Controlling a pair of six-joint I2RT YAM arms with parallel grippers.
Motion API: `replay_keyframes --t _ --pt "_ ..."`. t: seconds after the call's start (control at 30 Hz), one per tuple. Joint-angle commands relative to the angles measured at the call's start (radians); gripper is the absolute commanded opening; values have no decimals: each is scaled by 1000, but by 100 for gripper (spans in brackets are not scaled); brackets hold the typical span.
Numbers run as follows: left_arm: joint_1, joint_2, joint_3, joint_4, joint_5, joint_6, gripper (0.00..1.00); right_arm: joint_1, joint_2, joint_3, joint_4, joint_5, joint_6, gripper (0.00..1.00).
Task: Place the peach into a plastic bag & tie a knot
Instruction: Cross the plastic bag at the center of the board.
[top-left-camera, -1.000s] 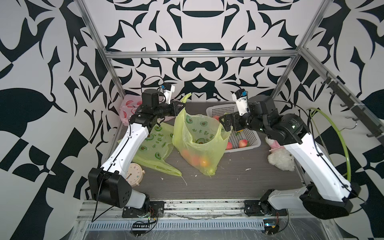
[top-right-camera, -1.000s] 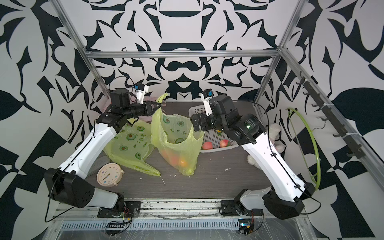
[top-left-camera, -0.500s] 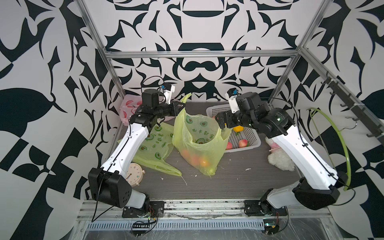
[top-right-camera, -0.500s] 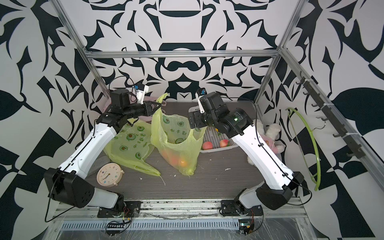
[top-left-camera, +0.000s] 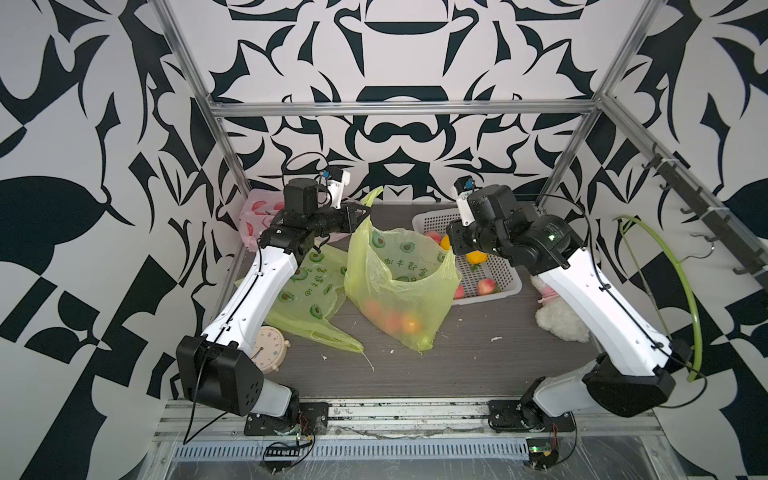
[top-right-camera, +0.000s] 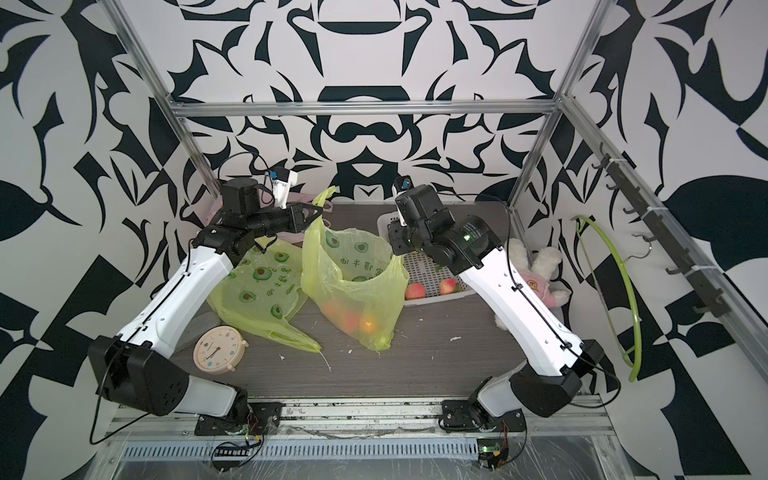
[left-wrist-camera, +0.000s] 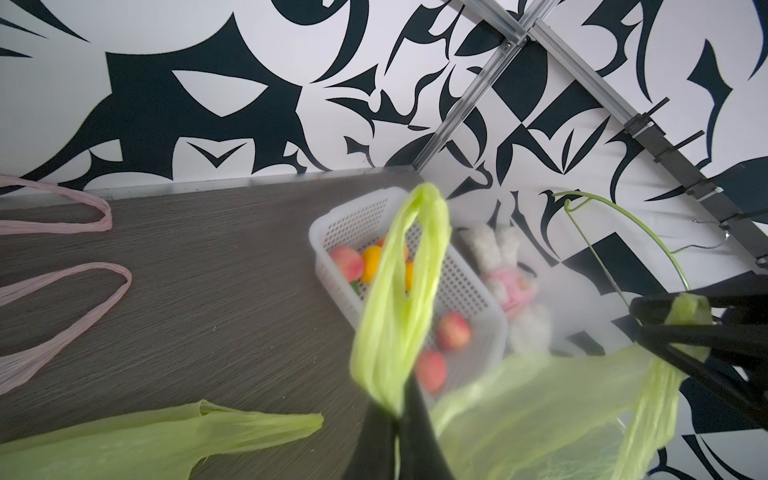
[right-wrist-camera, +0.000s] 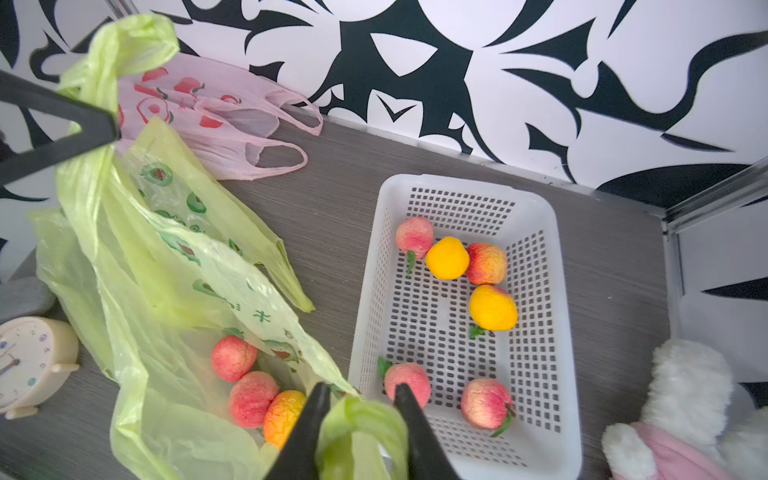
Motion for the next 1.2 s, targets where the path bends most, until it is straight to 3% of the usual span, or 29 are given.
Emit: replay_keyframes --t 0.0,0.1,0.37,0.57,0.73,1.17 --pt "2 -9 31 -33 13 22 0 2 -46 2 55 10 -9 12" --pt "2 -10 35 -46 28 33 0 3 -54 -5 108 -105 -41 1" --pt "-2 3 48 -97 208 78 0 -4 76 93 243 -556 -136 0" --pt "-42 12 43 -157 266 131 0 -26 244 218 302 -801 -93 0" --pt "-65 23 46 -200 294 177 0 -34 349 319 272 -890 -63 0" --pt "-65 53 80 -273 407 257 0 -104 411 350 204 -1036 -45 0"
